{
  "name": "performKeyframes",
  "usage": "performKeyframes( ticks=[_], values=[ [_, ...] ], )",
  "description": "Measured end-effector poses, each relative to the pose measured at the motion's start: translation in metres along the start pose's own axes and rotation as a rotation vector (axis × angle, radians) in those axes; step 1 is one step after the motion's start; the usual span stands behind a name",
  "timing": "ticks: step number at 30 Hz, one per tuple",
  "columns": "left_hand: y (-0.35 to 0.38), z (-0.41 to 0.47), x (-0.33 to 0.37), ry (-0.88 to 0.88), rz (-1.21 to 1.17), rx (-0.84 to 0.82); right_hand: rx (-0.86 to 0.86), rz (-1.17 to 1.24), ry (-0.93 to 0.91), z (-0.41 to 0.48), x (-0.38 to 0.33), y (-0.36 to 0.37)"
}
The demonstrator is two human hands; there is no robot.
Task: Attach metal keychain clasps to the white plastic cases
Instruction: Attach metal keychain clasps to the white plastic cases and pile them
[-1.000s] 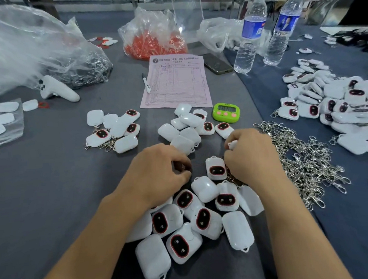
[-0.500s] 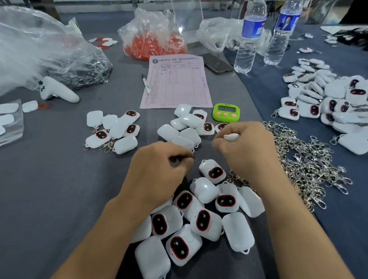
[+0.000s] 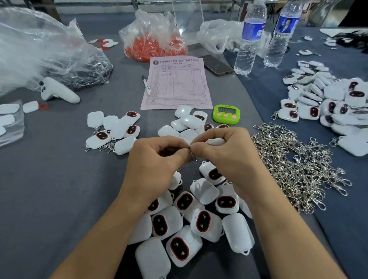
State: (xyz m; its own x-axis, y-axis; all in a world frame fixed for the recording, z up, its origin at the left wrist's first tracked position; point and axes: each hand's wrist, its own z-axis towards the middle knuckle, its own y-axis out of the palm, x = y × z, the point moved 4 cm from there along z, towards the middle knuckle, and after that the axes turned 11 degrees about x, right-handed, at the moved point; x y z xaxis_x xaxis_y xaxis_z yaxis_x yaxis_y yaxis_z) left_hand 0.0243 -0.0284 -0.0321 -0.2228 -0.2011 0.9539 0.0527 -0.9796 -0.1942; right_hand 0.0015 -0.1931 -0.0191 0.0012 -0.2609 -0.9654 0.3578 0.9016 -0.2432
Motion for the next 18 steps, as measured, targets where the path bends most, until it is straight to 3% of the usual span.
performKeyframes(
  ticks=[8,11,18],
  values=[
    [0.000,0.001,0.004,0.003,-0.034,0.076,0.034,-0.001,0.009,0.000,0.001,0.002],
    [-0.004,0.001,0.006,0.025,-0.013,0.117,0.093,-0.079,-0.069,-0.002,-0.002,0.002],
    [-0.003,0.002,0.005,0.005,0.011,0.038,0.120,-0.127,-0.217,-0.005,-0.010,0.002]
  ],
)
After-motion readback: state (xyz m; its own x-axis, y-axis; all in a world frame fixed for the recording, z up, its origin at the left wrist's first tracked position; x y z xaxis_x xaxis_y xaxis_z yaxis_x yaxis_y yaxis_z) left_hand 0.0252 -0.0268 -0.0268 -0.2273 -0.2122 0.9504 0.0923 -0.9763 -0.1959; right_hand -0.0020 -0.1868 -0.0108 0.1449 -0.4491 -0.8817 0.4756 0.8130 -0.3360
